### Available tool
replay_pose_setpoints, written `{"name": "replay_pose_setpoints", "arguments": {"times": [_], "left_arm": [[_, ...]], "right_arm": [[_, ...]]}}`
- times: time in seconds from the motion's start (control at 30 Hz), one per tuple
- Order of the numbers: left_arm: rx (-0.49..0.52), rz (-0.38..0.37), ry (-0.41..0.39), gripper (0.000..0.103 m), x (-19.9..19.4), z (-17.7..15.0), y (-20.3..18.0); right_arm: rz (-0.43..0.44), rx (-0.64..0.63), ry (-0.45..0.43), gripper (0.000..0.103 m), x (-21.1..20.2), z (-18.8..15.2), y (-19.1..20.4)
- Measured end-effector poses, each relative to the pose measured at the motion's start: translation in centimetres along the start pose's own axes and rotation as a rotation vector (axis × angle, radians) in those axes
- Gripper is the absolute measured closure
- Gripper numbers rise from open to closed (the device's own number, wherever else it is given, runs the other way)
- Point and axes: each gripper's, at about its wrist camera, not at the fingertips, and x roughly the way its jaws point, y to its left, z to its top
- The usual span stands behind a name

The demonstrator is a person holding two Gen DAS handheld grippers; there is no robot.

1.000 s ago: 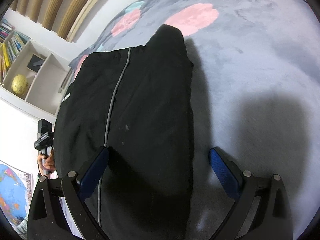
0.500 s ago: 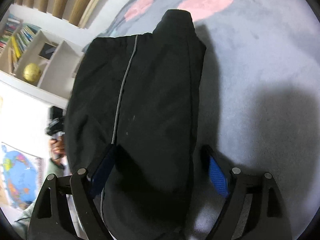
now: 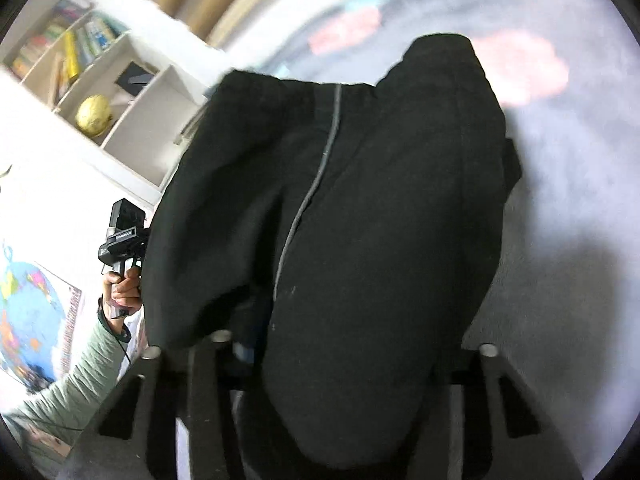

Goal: Fold large clothes

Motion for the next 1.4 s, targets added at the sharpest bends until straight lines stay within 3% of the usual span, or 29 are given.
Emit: {"name": "replay_pose_setpoints", "arguments": {"times": [0.17,0.3,0.43,0.57,0.73,0.8,0.83,0.97,1.07,1.13,1.23,1.3,1.33,1.4], "left_arm": [[0.078,-0.064,-0.077,0.075,-4.4,-2.1,-5.0],[0.141,-0.091,-0.135,0.075,-9.2,-4.3,-9.3],[0.170,-0.113,-0.153,0.075,-14.3,-7.3,-12.0],[0.187,-0.098,-0.147,0.075,-17.0,-11.3,-14.0],[0.094,-0.107,-0.061,0.073,-16.4,-15.9,-11.3],[0.027,-0.108,-0.010,0.073,-14.9,-17.9,-8.5],[-0.003,-0.102,0.009,0.073,-13.9,-18.5,-7.1],[-0.110,-0.072,0.043,0.073,-10.8,-21.5,-1.2],[-0.269,-0.205,0.015,0.070,-10.7,-22.4,4.1],[-0.291,-0.208,0.012,0.066,-10.8,-22.7,5.9],[-0.285,-0.198,0.003,0.062,-11.6,-22.9,6.8],[-0.229,-0.134,-0.010,0.061,-12.8,-23.1,5.8],[-0.181,-0.070,-0.023,0.062,-13.6,-23.1,4.7],[-0.050,0.088,-0.085,0.062,-16.3,-23.1,1.5]], "right_arm": [[-0.038,-0.154,-0.079,0.062,-3.3,-0.6,6.4],[-0.017,-0.210,-0.126,0.062,-5.1,-0.8,9.1],[0.001,-0.231,-0.165,0.062,-7.2,-1.5,9.4],[-0.029,-0.213,-0.144,0.062,-8.1,-2.3,10.1],[-0.081,-0.154,-0.056,0.062,-5.9,-3.6,9.2],[-0.101,-0.121,-0.003,0.062,-4.0,-4.4,7.9],[-0.047,-0.126,-0.018,0.062,-3.7,-5.1,6.7],[-0.102,-0.057,0.071,0.060,0.9,-8.2,3.1],[-0.089,0.068,0.047,0.054,1.3,-9.2,-1.0],[-0.062,0.176,0.021,0.048,0.9,-9.7,-3.8],[-0.037,0.249,-0.009,0.046,0.4,-10.3,-4.9],[-0.054,0.269,-0.022,0.046,-0.4,-11.0,-5.2],[-0.102,0.258,-0.026,0.045,-1.1,-11.3,-4.8],[-0.301,0.185,-0.046,0.041,-2.4,-11.0,-1.7]]}}
